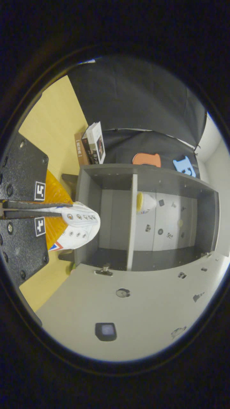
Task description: Open the shoe cabinet door, grab the shoes and put them into the shoe cabinet, then close the shoe cabinet door.
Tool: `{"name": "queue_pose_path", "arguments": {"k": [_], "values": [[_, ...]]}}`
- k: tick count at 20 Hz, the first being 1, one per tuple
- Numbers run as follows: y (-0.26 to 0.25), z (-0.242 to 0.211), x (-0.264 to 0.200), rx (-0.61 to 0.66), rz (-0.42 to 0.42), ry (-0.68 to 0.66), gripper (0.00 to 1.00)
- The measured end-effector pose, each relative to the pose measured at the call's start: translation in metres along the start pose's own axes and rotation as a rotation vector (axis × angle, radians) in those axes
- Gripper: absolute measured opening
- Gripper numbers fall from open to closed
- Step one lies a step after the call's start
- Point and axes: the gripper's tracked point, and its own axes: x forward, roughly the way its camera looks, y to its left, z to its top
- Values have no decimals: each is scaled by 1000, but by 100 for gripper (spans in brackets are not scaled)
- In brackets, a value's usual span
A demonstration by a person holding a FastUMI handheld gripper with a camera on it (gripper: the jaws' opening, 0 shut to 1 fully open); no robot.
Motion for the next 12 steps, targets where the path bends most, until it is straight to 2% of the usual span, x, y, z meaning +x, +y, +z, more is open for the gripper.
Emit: {"name": "queue_pose_path", "arguments": {"k": [2, 6, 12], "values": [[-4, 32, -4, -3, 14, -13, 6], [-18, 105, -10, -54, -9, -61, 6], [-29, 185, 3, -22, 5, -68, 6]]}}
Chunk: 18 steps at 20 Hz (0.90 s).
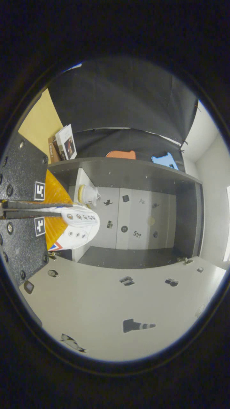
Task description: Open the shoe cabinet door, grab the shoes and put them into the shoe cabinet, then close the shoe cabinet door.
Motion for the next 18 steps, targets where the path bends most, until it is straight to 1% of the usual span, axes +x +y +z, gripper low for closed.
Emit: {"name": "queue_pose_path", "arguments": {"k": [2, 8, 11, 15, 16, 18], "values": [[-1, 14, 17, -3, -9, 15, 6], [-11, 18, 62, -5, 12, 178, 6], [-30, 24, 92, -11, -25, 214, 6], [-60, 39, 138, -68, -118, 210, 6], [-63, 43, 148, -80, -126, 216, 6], [-65, 50, 172, -90, -114, 216, 6]]}}
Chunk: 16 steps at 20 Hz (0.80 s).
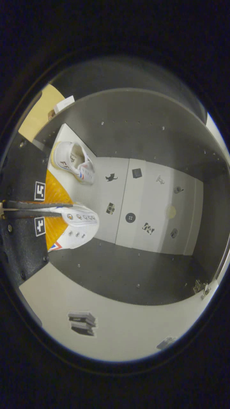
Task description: Open the shoe cabinet door, grab the shoes and put them into the shoe cabinet, then close the shoe cabinet door.
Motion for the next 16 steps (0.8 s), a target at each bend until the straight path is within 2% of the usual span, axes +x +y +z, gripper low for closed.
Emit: {"name": "queue_pose_path", "arguments": {"k": [5, 7, 9, 12, 14, 16], "values": [[1, 21, 57, -34, 6, -20, 6], [2, 19, 79, -74, -4, -19, 6], [6, 14, 101, -76, 20, -14, 6], [9, -2, 132, -47, 57, 46, 6], [6, -21, 146, -43, 43, 131, 7], [1, -27, 150, -46, 32, 151, 14]]}}
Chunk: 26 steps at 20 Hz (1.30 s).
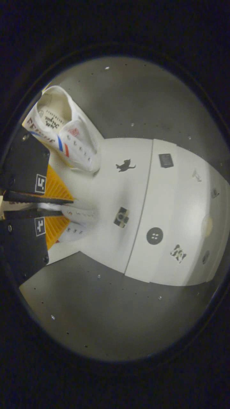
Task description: Open the shoe cabinet door, grab the shoes and put them into the shoe cabinet, then close the shoe cabinet door.
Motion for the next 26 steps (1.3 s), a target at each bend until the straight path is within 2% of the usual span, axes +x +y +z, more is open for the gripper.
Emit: {"name": "queue_pose_path", "arguments": {"k": [3, 7, 10, 11, 14, 17, 23, 26], "values": [[-5, 17, -20, -12, -24, -67, 16], [-15, 32, -65, -79, -82, -129, 36], [-18, 41, -104, -84, -84, -197, 40], [-22, 40, -116, -74, -95, -204, 49], [-10, 39, -150, -34, -30, -206, 75], [-7, 36, -192, 35, -17, -229, 100], [17, 29, -304, 113, 41, -240, 100], [23, 26, -357, 73, 54, -263, 100]]}}
